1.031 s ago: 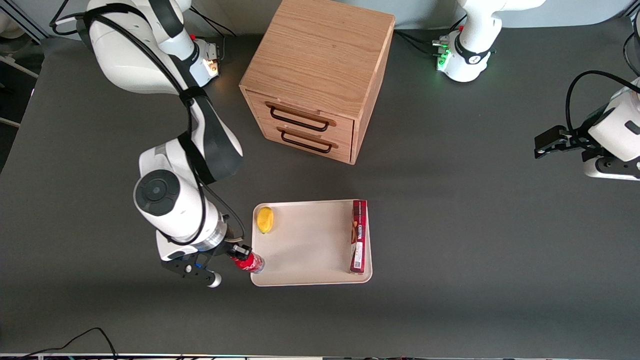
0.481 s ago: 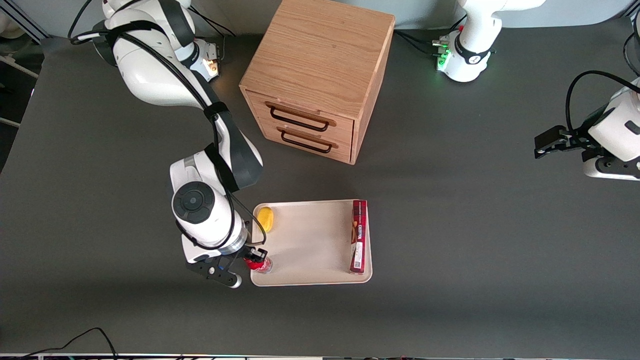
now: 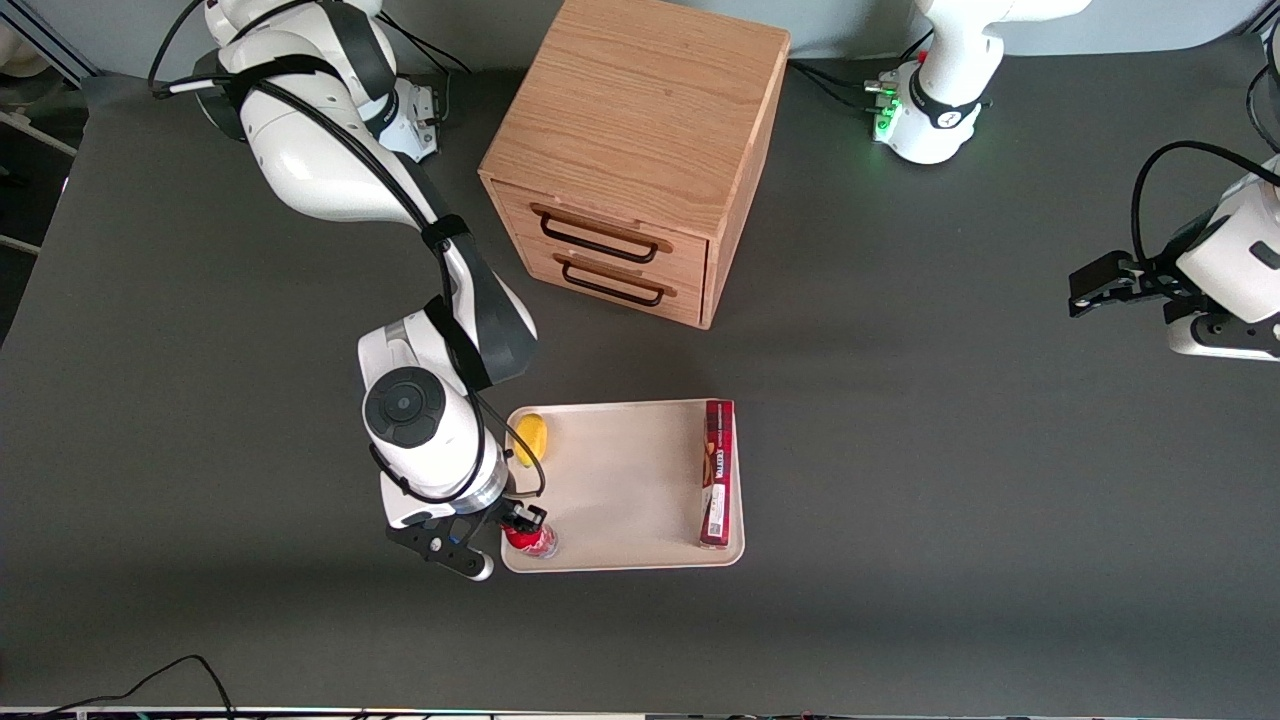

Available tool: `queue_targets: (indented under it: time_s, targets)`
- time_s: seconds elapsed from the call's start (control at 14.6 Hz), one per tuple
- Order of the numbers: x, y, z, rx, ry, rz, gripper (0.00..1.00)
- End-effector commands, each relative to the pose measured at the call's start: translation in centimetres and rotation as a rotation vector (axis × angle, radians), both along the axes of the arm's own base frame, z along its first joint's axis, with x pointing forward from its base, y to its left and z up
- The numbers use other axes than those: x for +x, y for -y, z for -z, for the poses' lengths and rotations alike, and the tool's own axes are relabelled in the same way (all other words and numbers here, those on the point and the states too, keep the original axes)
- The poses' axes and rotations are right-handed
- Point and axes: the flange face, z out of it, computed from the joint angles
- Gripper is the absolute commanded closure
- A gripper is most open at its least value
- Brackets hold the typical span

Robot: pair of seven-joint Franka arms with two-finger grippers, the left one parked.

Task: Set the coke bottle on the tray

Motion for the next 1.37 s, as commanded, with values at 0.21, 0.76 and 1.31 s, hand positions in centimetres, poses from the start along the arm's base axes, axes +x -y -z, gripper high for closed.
queue_targets:
  time_s: [0.21,0.76,1.31]
  targets:
    - [0.4,-0.2,-0.8,-0.012,0.038,0.017,0.00]
    - [-2.4,5.9,-9.2,-0.062,-0.132,-0.056,0.00]
    - [-17.1,23.6,-18.8,-0.052,-0.212,-0.295,0.00]
